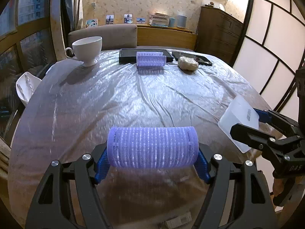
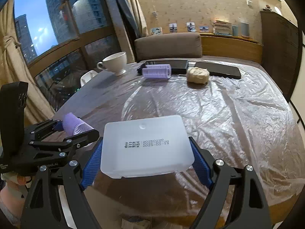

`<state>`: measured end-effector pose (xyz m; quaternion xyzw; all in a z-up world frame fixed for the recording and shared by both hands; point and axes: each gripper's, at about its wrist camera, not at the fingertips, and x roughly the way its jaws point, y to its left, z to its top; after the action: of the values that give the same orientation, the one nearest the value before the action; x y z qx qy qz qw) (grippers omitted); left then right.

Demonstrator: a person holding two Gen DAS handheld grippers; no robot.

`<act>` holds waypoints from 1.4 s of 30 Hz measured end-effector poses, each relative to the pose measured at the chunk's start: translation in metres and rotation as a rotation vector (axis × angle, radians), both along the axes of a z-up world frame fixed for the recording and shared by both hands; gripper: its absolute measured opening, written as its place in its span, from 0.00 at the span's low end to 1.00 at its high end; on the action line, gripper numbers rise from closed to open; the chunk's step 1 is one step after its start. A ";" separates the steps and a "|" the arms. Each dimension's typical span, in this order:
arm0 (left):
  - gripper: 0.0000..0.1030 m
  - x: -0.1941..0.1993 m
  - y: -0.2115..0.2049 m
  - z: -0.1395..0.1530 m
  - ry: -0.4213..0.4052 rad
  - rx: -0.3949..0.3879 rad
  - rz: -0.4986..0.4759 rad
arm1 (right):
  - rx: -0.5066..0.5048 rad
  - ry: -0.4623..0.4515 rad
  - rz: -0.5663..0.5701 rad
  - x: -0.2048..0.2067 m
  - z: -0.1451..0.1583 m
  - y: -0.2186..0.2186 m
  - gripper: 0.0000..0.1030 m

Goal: Collect trash
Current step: 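Carry the purple roller and white case with both tools over the white bin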

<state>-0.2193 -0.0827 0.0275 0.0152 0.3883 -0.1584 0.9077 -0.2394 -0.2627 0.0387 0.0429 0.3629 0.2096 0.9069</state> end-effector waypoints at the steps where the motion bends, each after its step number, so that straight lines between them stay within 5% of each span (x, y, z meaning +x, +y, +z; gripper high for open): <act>1: 0.71 -0.003 0.000 0.000 0.000 0.001 -0.002 | 0.000 0.001 0.007 -0.002 0.000 0.001 0.80; 12: 0.71 -0.043 0.008 0.003 -0.009 0.005 -0.036 | 0.041 0.022 0.129 -0.039 0.001 0.004 0.80; 42: 0.71 -0.101 0.003 -0.020 0.055 0.076 -0.118 | -0.015 0.111 0.230 -0.097 -0.026 0.009 0.80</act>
<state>-0.3207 -0.0794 0.0071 0.0679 0.4173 -0.1970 0.8846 -0.3366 -0.2538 0.0125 0.0057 0.4167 0.3069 0.8557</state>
